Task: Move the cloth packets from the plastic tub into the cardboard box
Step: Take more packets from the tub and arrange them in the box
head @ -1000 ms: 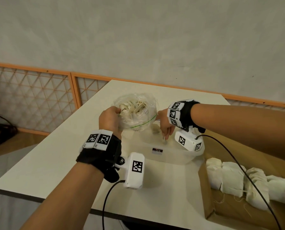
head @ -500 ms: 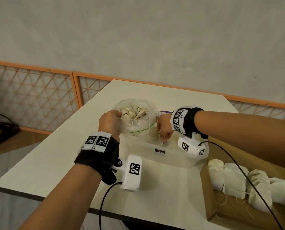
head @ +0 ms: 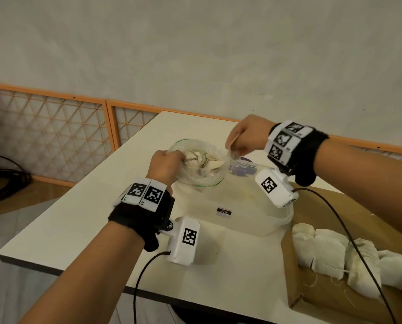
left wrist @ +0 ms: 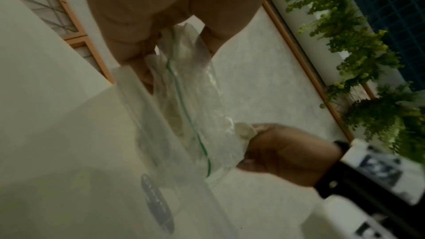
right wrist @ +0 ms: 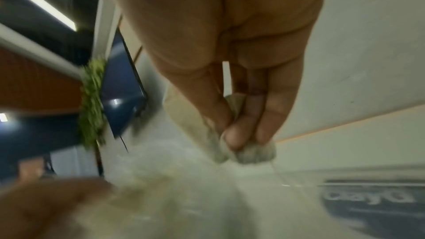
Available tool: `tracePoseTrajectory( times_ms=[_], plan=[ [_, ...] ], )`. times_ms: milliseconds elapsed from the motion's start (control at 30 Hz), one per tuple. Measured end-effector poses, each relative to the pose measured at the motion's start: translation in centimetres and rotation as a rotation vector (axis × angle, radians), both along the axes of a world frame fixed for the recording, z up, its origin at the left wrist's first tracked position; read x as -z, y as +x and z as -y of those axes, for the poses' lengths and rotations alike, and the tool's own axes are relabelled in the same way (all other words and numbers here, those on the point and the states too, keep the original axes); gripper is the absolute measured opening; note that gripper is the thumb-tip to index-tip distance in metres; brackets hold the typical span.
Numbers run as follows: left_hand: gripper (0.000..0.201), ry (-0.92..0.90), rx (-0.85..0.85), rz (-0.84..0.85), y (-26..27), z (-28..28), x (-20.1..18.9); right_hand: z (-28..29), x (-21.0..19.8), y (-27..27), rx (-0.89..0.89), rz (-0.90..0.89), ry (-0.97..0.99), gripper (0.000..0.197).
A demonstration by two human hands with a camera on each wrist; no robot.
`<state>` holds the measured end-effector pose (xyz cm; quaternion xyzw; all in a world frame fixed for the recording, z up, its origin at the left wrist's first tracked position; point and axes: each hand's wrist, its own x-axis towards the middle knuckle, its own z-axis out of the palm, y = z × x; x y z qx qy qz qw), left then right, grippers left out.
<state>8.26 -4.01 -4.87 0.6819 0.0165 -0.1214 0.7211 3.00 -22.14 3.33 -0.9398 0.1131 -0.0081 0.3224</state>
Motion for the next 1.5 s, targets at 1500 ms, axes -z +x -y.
tracePoseTrajectory(
  times_ms=[1500],
  plan=[
    [0.046,-0.169,0.447,-0.223,-5.0,6.6,0.2,2.9,4.6,-6.6,0.125,0.118,0.444,0.014]
  ],
)
